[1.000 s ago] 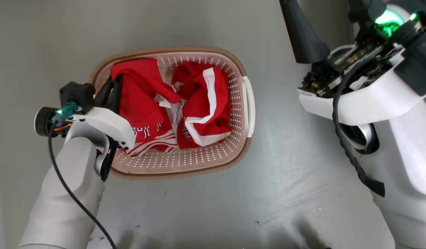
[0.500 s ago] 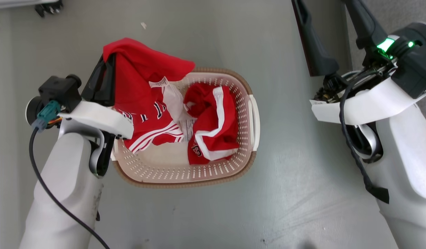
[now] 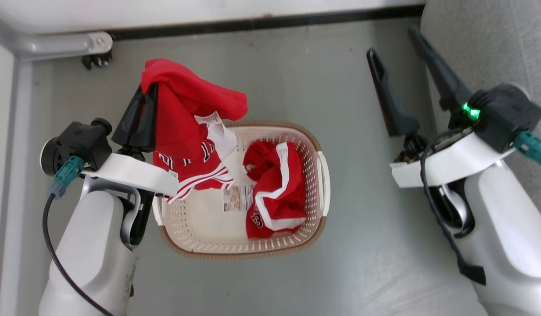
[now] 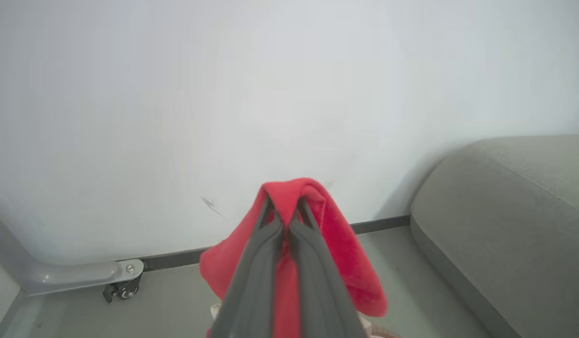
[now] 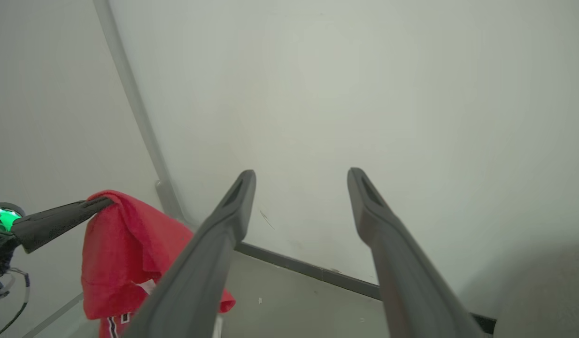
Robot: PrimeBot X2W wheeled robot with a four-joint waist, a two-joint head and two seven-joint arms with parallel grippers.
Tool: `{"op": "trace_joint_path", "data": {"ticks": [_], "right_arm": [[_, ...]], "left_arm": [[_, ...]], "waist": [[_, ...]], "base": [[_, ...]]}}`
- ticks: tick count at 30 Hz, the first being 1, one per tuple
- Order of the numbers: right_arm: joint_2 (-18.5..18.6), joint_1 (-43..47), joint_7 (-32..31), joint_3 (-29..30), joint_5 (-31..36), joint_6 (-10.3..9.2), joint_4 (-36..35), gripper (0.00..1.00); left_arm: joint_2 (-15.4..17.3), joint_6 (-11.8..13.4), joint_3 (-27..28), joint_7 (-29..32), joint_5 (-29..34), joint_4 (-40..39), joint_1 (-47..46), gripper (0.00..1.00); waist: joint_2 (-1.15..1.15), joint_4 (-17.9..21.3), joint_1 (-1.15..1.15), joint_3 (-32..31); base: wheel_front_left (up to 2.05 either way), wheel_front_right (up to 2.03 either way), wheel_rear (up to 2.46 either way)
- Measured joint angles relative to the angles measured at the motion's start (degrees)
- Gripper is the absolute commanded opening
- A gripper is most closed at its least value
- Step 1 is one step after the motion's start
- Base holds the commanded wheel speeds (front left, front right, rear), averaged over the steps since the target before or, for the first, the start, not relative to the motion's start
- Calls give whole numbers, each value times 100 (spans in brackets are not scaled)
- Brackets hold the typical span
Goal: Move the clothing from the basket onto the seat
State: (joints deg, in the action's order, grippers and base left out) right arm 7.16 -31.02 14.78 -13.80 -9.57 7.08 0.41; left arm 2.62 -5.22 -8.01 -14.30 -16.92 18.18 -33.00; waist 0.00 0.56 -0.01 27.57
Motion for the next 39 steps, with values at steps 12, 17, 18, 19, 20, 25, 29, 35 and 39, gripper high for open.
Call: {"op": "trace_joint_path", "data": {"ticks": [12, 17, 18, 19, 20, 25, 29, 35, 39], "right_arm": [[-16, 530, 0, -163, -67, -1, 309, 100], [-24, 730, 0, -267, -158, -1, 464, 100], [-23, 762, 0, -309, -158, -1, 513, 100], [-24, 786, -1, -345, -160, -1, 554, 100], [-24, 827, 0, -359, -167, -1, 564, 100], [-21, 879, 0, -469, -225, -1, 637, 100], [-18, 988, -1, -626, -280, -1, 731, 100], [2, 1193, -1, -791, -386, -1, 810, 100], [27, 1217, -1, -901, -415, -1, 880, 100]], "left_arm": [[3, -52, -31, -15, 138, -524, 446, 0], [15, -55, -107, -15, 199, -670, 584, 0], [25, -56, -107, -15, 205, -716, 589, 0], [42, -56, -105, -15, 222, -770, 589, 0], [59, -56, -102, -15, 243, -825, 589, 0], [98, -56, -93, -15, 244, -1013, 593, 0], [101, -56, -134, -15, 252, -1110, 671, 0], [109, -57, -194, -15, 253, -1209, 684, 0], [110, -57, -219, -10, 253, -1261, 743, 0]], "waist": [[0, -3, 0, -626], [0, 3, 0, -887], [0, 3, 0, -936], [0, 3, 0, -985], [0, 4, 0, -1033], [0, 4, 0, -1264], [0, 5, 0, -1435], [0, 10, 0, -1652], [0, 15, 0, -1765]], "base": [[0, 0, 0], [0, 0, 0], [0, 0, 0], [0, 0, 0], [0, 0, 0], [0, 0, 0], [0, 0, 0], [0, 0, 0], [0, 0, 0]]}}
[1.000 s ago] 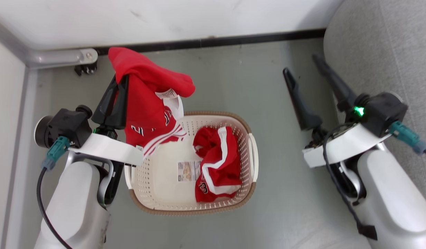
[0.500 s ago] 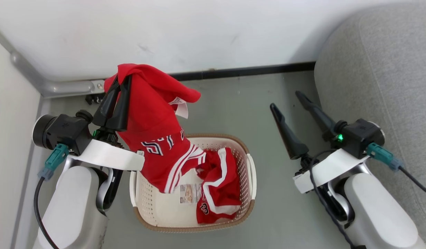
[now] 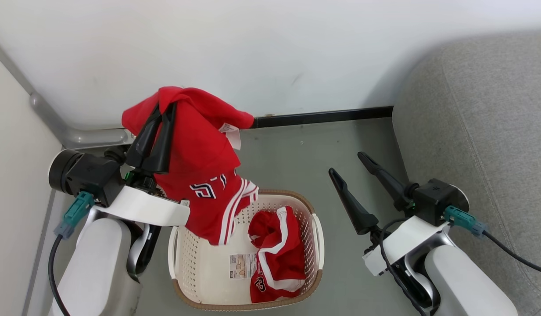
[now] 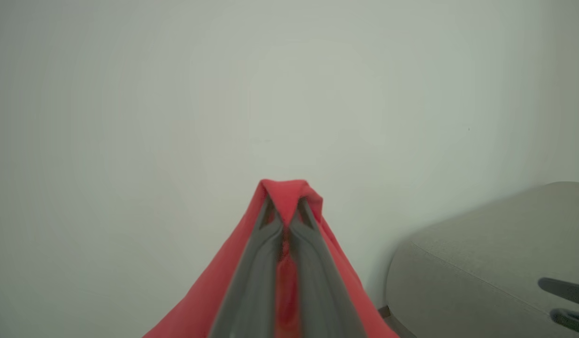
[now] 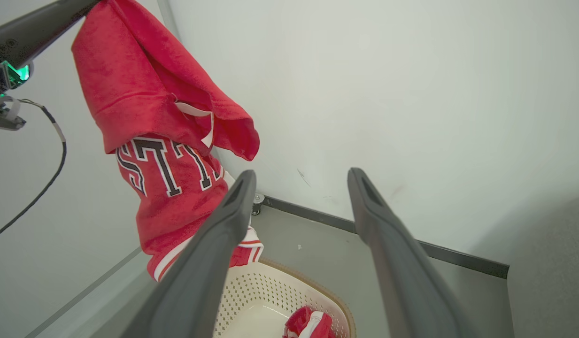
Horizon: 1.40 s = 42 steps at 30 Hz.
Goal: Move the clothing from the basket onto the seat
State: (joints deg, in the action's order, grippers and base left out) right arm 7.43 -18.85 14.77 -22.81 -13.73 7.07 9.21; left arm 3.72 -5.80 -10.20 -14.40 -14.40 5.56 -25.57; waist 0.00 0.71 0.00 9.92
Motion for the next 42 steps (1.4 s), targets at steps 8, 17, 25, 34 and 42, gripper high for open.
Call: {"op": "trace_joint_path", "data": {"ticks": [8, 17, 25, 34, 42], "right_arm": [[26, 4, 0, -304, -201, 0, -86, 100], [163, -12, 0, -907, -483, 0, -187, 100], [255, -174, 0, -1258, -560, 1, -359, 100], [410, -400, 0, -1317, -537, 1, -353, 100], [483, -402, 0, -1561, -697, 1, -249, 47]], "left_arm": [[20, -25, -100, 97, 38, -187, 44, 0], [15, -67, -415, 276, 83, -488, 4, 0], [10, -99, -832, 383, 120, -717, -287, 0], [-13, -142, -1369, 530, 189, -926, -461, 0], [-42, -142, -1633, 584, 137, -1027, -578, 0]], "waist": [[0, 47, 0, -137], [0, 51, 0, -142], [0, 73, 0, -134], [0, 105, 0, -115], [0, 58, 0, -114]], "base": [[0, 0, 0], [0, 0, 0], [0, 0, 0], [0, 0, 0], [0, 0, 0]]}}
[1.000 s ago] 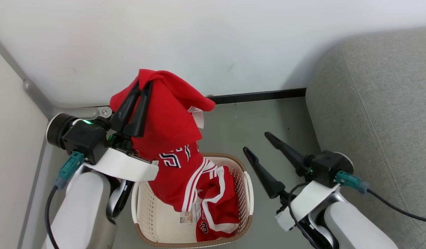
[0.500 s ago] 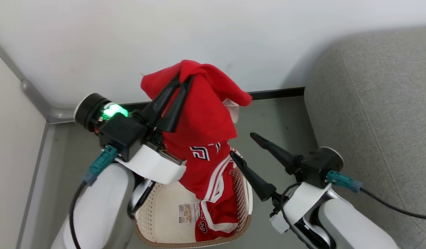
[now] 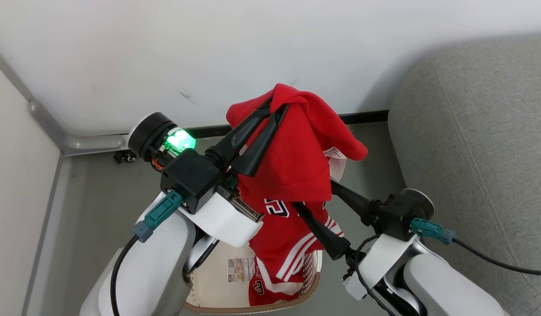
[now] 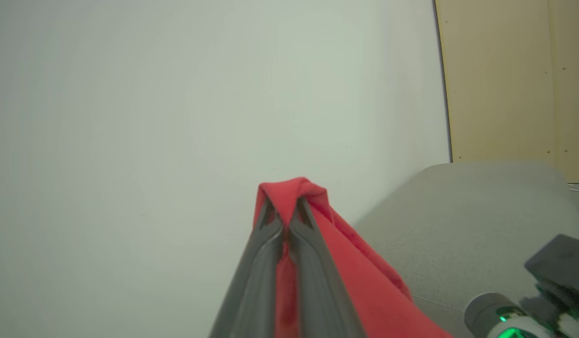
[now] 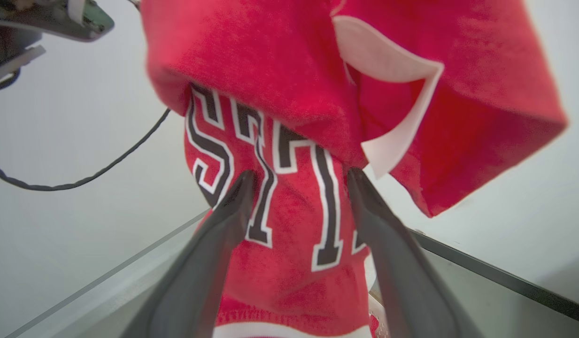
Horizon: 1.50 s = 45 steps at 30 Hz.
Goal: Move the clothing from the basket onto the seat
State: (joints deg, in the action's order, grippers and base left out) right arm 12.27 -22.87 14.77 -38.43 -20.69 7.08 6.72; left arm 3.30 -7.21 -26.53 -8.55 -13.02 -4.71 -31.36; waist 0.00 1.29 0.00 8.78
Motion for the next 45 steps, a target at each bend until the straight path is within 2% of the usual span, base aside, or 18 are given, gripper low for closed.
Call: {"op": "trace_joint_path", "data": {"ticks": [1, 13, 14, 15, 16, 17, 32, 45], "right_arm": [[19, -1, 0, -26, -5, -1, 26, 0], [54, -122, 0, -86, -120, -1, 65, 0], [53, -122, -1, -58, -120, 0, 53, 0], [52, -122, -1, -7, -120, 0, 29, 0], [51, -122, -1, 45, -120, -1, -9, 0], [49, -124, -1, 71, -120, -1, -34, 0], [29, -117, -1, 109, -146, -1, -99, 0], [20, -101, -1, 481, -91, -1, -232, 0]], "left_arm": [[-1, 0, -12, 2, -26, -9, -1, 0], [3, 0, -11, 94, -111, 90, 8, 0], [5, 0, -10, 102, -112, 108, 11, 11], [9, 0, -9, 130, -118, 130, 14, 38], [10, 0, -10, 172, -158, 168, 20, 60], [13, 0, -10, 212, -203, 208, 38, 100], [32, 0, 8, 447, -259, 335, 131, 100], [32, 9, 2, 559, -259, 291, 129, 100]], "waist": [[0, -9, 0, 1], [0, -73, 0, 19], [0, -73, 0, 19], [0, -72, 0, 20], [0, -70, 0, 19], [0, -68, 0, 18], [0, 37, 0, -48], [0, 193, 0, 18]], "base": [[0, 0, 0], [0, 0, 0], [0, 0, 0], [0, 0, 0], [0, 0, 0], [0, 0, 0], [0, 0, 0], [0, 0, 0]]}}
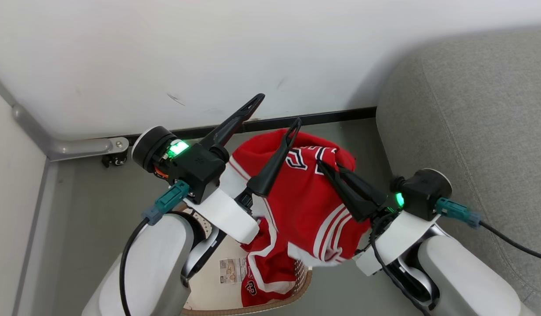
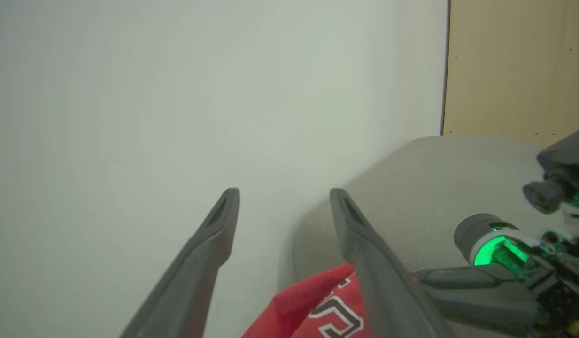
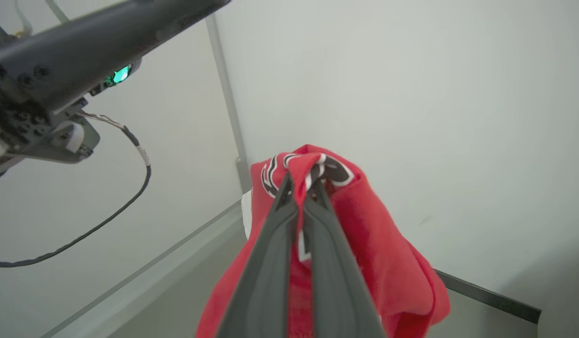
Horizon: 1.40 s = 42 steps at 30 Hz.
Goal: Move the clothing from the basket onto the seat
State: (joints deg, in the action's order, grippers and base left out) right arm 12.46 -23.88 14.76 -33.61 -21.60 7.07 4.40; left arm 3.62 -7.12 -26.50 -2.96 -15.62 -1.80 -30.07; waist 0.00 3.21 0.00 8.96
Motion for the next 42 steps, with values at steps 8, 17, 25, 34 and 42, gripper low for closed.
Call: {"op": "trace_joint_path", "data": {"ticks": [8, 17, 25, 34, 42], "right_arm": [[-20, 29, 0, 361, 132, 0, -90, 0], [-125, 165, 0, 621, 334, 1, -240, 0], [-189, 285, 0, 837, 433, 1, -407, 0], [-354, 408, 0, 1074, 582, 0, -600, 0], [-504, 518, 0, 1204, 681, 0, -754, 0]], "left_arm": [[-1, 0, -119, 91, -11, -5, -12, 100], [0, -1, -223, 140, -52, -3, -150, 100], [-1, -2, -308, 172, -59, 10, -270, 100], [31, -9, -400, 256, -86, 100, -361, 100], [67, -9, -446, 294, -86, 123, -478, 100]], "waist": [[0, 189, 0, 83], [0, 497, 0, 183], [0, 814, 0, 267], [0, 1200, 0, 370], [0, 1601, 0, 481]], "base": [[0, 0, 0], [0, 0, 0], [0, 0, 0], [0, 0, 0], [0, 0, 0]]}}
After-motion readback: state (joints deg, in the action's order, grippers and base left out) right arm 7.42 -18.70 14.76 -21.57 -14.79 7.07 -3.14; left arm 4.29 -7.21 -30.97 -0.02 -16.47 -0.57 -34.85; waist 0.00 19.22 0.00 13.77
